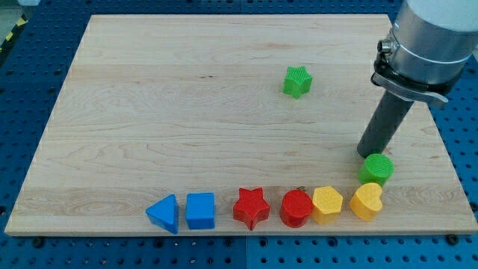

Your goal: Push the green circle to the right of the yellow heart

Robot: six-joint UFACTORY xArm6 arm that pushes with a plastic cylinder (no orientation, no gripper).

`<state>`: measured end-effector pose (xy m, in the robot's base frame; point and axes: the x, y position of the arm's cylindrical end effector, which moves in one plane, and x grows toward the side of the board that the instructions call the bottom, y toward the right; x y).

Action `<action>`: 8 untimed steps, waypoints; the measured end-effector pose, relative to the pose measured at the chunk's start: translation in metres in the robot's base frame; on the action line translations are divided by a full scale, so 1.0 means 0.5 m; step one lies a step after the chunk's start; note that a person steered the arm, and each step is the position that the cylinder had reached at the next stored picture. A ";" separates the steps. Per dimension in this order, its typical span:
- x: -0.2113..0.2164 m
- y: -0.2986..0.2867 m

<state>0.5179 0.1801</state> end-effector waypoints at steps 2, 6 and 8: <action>-0.034 -0.046; 0.046 0.012; 0.064 0.036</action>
<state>0.5501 0.1982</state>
